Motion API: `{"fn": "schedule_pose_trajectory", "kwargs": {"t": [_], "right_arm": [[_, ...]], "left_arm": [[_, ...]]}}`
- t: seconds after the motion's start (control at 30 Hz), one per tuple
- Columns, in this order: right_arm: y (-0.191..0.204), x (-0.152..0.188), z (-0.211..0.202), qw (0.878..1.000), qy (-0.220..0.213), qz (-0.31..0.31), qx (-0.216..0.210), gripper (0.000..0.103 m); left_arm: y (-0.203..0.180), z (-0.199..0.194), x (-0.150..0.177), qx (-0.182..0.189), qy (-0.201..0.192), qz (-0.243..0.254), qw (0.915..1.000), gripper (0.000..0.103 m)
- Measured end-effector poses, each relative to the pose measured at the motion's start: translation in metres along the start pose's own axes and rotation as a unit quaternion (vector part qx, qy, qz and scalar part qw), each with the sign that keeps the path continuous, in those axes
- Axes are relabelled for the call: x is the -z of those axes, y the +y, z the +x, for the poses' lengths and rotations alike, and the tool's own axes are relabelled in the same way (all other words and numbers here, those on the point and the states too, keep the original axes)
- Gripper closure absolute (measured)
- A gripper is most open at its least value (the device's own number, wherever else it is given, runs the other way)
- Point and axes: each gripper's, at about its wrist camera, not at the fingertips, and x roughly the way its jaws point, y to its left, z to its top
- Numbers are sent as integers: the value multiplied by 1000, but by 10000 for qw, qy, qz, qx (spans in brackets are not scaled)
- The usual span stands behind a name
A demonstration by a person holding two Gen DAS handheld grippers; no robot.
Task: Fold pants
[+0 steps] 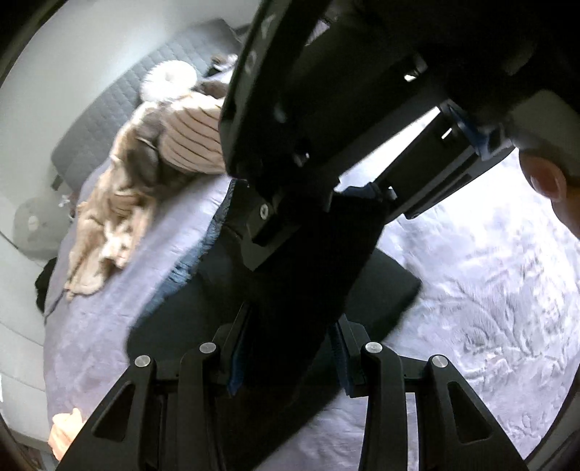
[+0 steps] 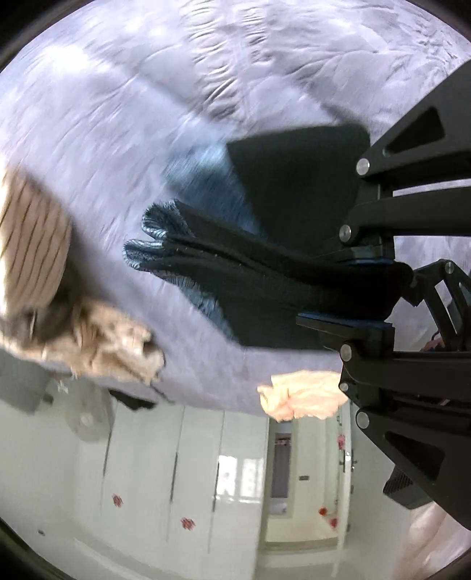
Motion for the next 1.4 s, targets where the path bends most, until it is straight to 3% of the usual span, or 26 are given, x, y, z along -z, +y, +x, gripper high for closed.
{"fn": "schedule_pose_trajectory", "kwargs": {"t": [0.17,0.27,0.37,0.57,0.7,0.83,1.0,1.2,1.4], "right_arm": [[-43,10,20,9990,121,300,293,79],[-55,12,23,9984,89,512,243,77],[-49,12,22,9984,63,390,394,77],[-41,18,18,9964,24,326,788,70],[-37,25,14,9923,22,330,1196,67],[-33,31,10,9874,-35,397,1533,63],[-25,41,8,9715,-85,236,2357,46],[-36,51,1,9711,-85,662,2291,39],[-32,60,-2,9686,-54,640,2402,33]], "left_arm": [[-17,21,12,78,228,229,9994,62],[-17,19,12,183,243,269,9992,56],[-4,10,12,386,273,95,9988,32],[32,-15,24,780,288,-286,9961,31],[65,-19,36,804,669,-799,9913,31],[93,-13,52,700,1133,-1421,9809,31],[117,-6,72,719,1585,-2022,9638,31],[124,-7,78,753,1679,-2147,9592,31],[124,-9,77,772,1679,-2175,9584,31]]}}
